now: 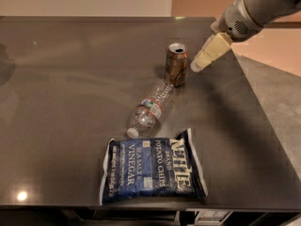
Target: Knock orange can over
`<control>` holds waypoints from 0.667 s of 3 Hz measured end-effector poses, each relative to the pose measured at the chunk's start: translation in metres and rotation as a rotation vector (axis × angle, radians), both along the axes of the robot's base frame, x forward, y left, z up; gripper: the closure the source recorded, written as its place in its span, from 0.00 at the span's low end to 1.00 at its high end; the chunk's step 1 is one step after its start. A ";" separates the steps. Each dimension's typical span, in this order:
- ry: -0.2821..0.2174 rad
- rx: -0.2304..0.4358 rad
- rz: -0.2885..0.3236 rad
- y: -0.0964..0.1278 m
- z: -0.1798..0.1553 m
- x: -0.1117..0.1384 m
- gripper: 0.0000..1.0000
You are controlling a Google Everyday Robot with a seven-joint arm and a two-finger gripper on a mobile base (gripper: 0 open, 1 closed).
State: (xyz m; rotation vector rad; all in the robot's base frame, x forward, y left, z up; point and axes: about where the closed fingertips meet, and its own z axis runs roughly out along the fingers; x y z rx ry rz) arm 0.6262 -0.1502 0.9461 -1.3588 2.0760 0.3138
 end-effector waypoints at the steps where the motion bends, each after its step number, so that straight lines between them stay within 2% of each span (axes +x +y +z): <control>1: -0.036 0.055 0.008 0.023 -0.008 0.018 0.00; 2: -0.058 0.103 0.013 0.041 -0.016 0.034 0.00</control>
Offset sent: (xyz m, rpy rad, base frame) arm 0.0525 0.0573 -0.0226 0.1618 -0.0911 0.0097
